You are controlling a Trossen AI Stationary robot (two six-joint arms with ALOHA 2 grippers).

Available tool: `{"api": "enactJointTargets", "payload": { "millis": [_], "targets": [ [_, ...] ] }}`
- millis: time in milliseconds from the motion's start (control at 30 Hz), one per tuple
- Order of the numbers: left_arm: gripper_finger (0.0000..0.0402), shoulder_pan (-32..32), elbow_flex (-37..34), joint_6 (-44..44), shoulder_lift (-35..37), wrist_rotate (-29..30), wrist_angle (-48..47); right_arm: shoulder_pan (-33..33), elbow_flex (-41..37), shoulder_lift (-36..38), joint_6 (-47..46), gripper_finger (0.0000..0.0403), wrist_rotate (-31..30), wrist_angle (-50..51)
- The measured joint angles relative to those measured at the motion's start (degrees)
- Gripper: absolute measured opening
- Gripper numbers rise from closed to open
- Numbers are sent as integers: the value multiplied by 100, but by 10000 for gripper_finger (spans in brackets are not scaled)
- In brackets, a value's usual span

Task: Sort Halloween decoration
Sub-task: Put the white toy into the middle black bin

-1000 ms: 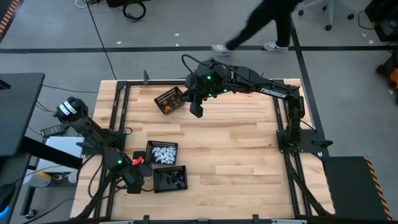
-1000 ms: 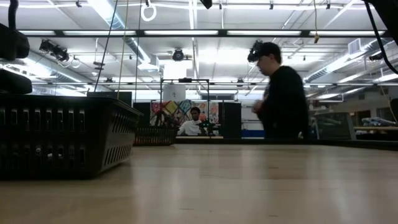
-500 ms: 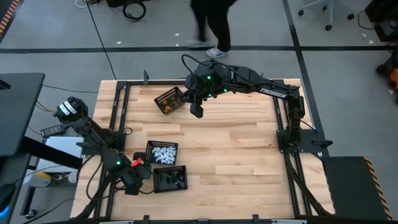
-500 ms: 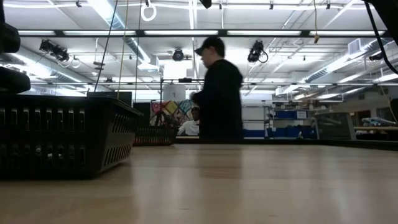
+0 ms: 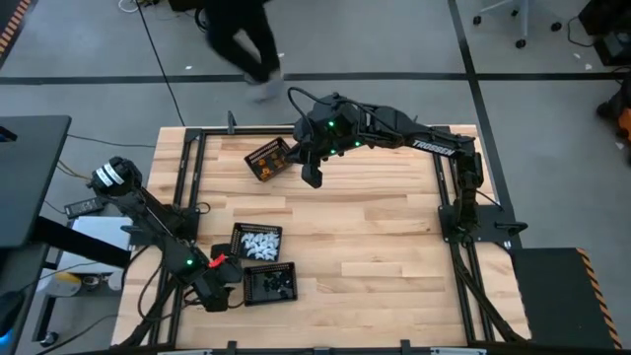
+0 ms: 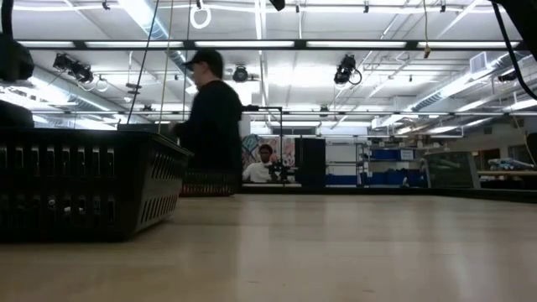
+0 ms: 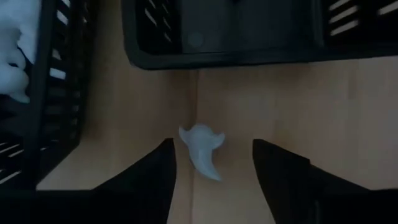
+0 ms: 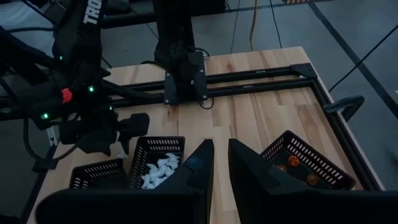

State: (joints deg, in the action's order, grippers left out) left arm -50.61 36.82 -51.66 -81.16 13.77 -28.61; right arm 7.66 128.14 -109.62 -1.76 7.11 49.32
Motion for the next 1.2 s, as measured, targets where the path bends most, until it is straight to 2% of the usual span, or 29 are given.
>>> {"api": "enactJointTargets", "payload": {
  "millis": [300, 700, 1000, 1200],
  "targets": [
    [216, 97, 28, -242, -413, 97, 0, 0, 0, 0, 0, 54, -2, 0],
    [111, 129, 7, -475, -424, 141, 50, 7, 0, 0, 24, 54, -7, 0],
    [61, 132, 39, -474, -386, 101, 47, 7, 0, 0, 22, 54, -11, 0],
    [51, 134, 183, -476, -398, 54, -135, 7, 0, 0, 24, 54, -28, -54]
  ]
}}
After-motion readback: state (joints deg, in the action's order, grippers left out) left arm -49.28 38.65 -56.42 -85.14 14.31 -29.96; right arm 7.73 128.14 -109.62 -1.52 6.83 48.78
